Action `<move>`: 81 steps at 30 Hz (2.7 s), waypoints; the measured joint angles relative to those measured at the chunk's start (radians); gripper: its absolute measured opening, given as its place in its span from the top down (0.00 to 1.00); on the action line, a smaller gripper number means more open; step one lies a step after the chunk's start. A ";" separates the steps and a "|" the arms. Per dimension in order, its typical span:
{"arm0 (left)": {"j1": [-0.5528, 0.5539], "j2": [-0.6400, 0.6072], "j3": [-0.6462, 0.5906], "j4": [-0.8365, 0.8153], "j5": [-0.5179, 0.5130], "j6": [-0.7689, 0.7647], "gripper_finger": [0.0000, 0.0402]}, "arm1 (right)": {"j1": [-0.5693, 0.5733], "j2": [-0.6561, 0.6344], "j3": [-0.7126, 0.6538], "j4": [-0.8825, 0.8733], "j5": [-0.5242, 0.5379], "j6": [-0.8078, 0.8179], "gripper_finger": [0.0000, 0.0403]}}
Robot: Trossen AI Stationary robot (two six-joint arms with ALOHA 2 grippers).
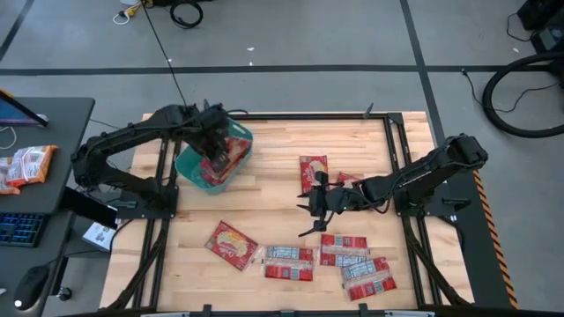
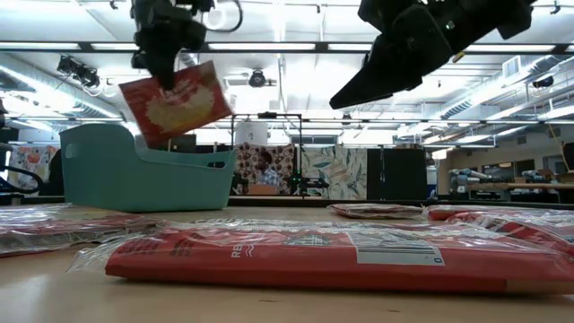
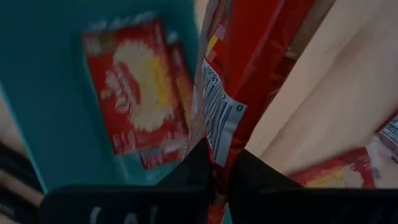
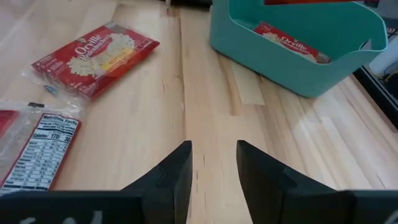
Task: Sort popcorn bags into baskets
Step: Put the red popcorn bag into the green bin
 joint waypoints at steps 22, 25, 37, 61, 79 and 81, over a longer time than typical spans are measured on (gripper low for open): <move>0.215 0.197 -0.002 -0.055 0.144 0.045 0.91 | 0.065 0.001 -0.046 0.104 0.001 -0.031 0.68; 0.215 0.215 -0.002 -0.045 0.145 0.045 0.91 | 0.071 0.001 -0.046 0.103 0.001 -0.024 0.68; 0.221 0.273 -0.002 -0.057 0.122 0.068 0.81 | 0.079 0.001 -0.046 0.104 0.001 -0.014 0.68; 0.006 0.250 0.134 0.028 0.050 0.164 0.59 | 0.061 0.001 -0.046 -0.012 0.076 0.006 0.68; -0.692 0.229 0.084 0.246 -0.090 -0.131 0.59 | 0.047 0.001 -0.046 -0.100 0.087 0.062 0.68; -0.746 0.234 0.084 0.246 -0.119 -0.170 0.59 | 0.043 0.001 -0.046 -0.090 0.087 0.062 0.68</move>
